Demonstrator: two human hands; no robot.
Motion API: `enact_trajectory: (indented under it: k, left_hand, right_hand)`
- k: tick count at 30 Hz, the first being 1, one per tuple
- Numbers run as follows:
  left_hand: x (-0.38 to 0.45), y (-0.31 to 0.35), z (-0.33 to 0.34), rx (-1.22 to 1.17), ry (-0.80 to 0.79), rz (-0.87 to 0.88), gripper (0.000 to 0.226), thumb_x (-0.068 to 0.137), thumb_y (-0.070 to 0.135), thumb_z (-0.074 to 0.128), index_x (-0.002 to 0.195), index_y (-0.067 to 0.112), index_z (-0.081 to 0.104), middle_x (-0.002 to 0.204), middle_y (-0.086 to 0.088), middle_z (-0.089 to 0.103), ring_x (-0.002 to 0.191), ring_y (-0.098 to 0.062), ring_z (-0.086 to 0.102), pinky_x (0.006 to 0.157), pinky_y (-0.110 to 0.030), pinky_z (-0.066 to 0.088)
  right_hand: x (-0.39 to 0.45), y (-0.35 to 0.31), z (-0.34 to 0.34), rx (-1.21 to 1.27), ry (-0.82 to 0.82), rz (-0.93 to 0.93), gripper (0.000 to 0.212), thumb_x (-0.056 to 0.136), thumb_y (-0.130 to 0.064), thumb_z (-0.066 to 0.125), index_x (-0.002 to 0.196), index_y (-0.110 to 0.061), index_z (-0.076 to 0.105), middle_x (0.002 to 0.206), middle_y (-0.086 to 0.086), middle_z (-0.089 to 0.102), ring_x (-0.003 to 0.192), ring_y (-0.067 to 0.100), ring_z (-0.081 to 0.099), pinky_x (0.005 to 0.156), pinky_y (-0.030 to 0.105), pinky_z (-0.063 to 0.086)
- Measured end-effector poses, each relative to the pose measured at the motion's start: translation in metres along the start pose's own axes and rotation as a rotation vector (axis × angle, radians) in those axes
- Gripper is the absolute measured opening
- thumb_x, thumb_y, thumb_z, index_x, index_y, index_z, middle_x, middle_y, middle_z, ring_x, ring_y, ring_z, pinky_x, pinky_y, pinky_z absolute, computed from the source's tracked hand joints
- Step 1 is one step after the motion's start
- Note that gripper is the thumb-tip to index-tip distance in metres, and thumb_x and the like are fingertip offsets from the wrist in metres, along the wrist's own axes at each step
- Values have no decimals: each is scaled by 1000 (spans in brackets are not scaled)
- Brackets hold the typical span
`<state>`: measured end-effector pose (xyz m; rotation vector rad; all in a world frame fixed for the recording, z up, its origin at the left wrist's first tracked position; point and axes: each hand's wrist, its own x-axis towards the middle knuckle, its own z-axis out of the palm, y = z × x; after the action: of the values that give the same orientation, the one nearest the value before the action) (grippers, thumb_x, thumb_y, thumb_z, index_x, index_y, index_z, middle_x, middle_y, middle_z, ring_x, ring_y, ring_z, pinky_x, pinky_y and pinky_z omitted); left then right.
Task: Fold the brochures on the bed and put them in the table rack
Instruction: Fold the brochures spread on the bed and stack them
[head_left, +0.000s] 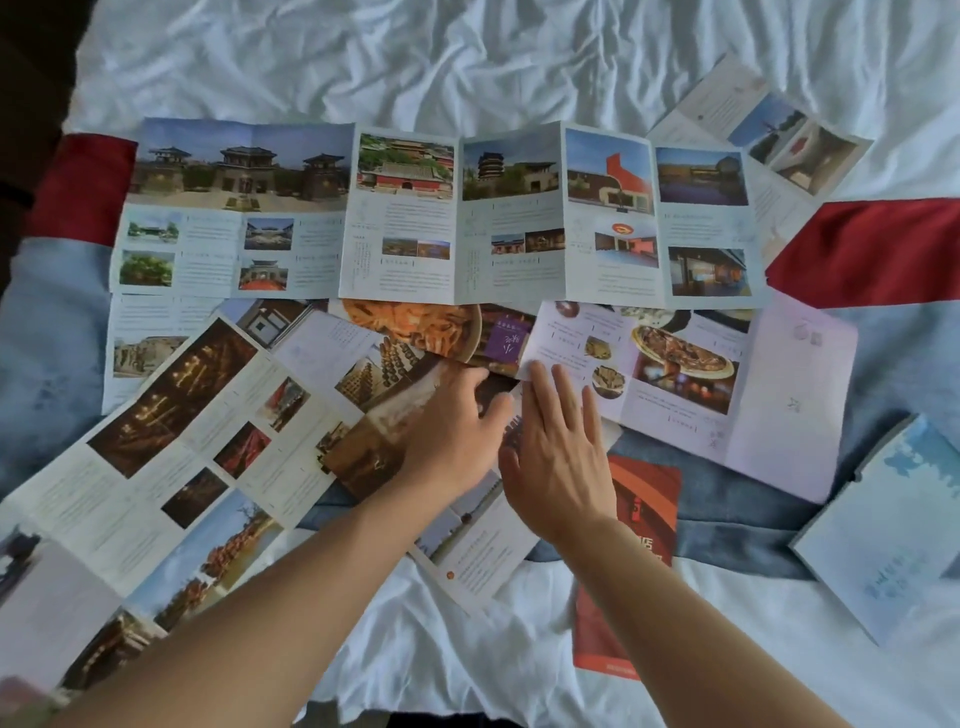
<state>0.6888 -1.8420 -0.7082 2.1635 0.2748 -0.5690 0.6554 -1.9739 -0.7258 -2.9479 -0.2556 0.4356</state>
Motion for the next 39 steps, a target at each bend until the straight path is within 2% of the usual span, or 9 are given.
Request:
enact_trajectory:
  k: [2, 4, 7, 15, 18, 23, 29, 34, 39]
  left_hand:
    - [3, 11, 3, -242, 79, -152, 25, 92, 38, 56, 88, 16, 66, 85, -5, 71, 78, -17, 66, 71, -39, 54]
    - [7, 13, 8, -517, 159, -317, 31, 93, 32, 60, 97, 2, 68, 85, -16, 72, 76, -28, 71, 68, -45, 61]
    - [8, 11, 11, -811, 341, -515, 32, 94, 24, 65, 117, 3, 60, 99, -11, 73, 73, -17, 73, 54, -26, 58]
    - [-9, 0, 14, -883, 573, -620, 37, 94, 39, 63, 119, 12, 60, 94, -5, 73, 52, -7, 68, 41, -16, 45]
    - [-13, -9, 8, -862, 657, -632, 43, 90, 41, 67, 124, 15, 57, 103, -6, 71, 63, -8, 70, 45, -18, 50]
    - [-22, -30, -11, -811, 780, -657, 25, 92, 34, 64, 107, 15, 59, 108, -14, 69, 101, -34, 69, 86, -44, 57]
    - [-47, -48, -25, -786, 658, -697, 12, 85, 26, 71, 81, 18, 64, 71, 1, 66, 41, -3, 52, 42, -19, 39]
    - [-66, -44, -22, -789, 515, -663, 19, 76, 32, 80, 77, 17, 69, 70, 1, 71, 48, -6, 60, 51, -24, 47]
    - [-76, -41, -24, -760, 398, -489, 19, 76, 35, 80, 72, 18, 73, 66, 6, 74, 57, -8, 66, 47, -18, 45]
  right_hand:
    - [-11, 0, 1, 7, 13, -22, 76, 92, -36, 50, 155, -4, 22, 164, 9, 18, 153, 27, 6, 123, 52, 9]
    - [-21, 3, 1, 18, 31, -32, 72, 93, -37, 48, 153, -4, 29, 161, 9, 27, 153, 27, 13, 123, 52, 11]
    - [-32, 11, -3, 36, 48, -51, 66, 93, -37, 47, 149, -4, 37, 156, 9, 37, 149, 28, 25, 123, 53, 13]
    - [-63, 31, -4, 94, 84, -129, 56, 91, -30, 58, 142, -7, 51, 147, 5, 51, 141, 23, 40, 123, 49, 15]
    - [-75, 37, -1, 124, 117, -138, 53, 91, -29, 53, 139, -7, 54, 143, 5, 54, 137, 23, 44, 121, 51, 20]
    - [-98, 45, 12, 166, 176, -177, 41, 89, -23, 61, 126, -7, 63, 136, 5, 59, 131, 24, 50, 117, 53, 26]
    - [-82, 16, 5, 166, 136, -233, 43, 83, -24, 71, 121, -16, 53, 148, 9, 45, 139, 28, 39, 119, 51, 25]
    - [-54, -33, -1, 147, 152, -305, 61, 82, -33, 76, 133, -12, 52, 141, 13, 52, 134, 33, 45, 115, 52, 32]
    - [-30, -72, 2, 93, 103, -158, 34, 89, -41, 63, 110, -16, 52, 104, 3, 58, 101, 26, 57, 100, 45, 39]
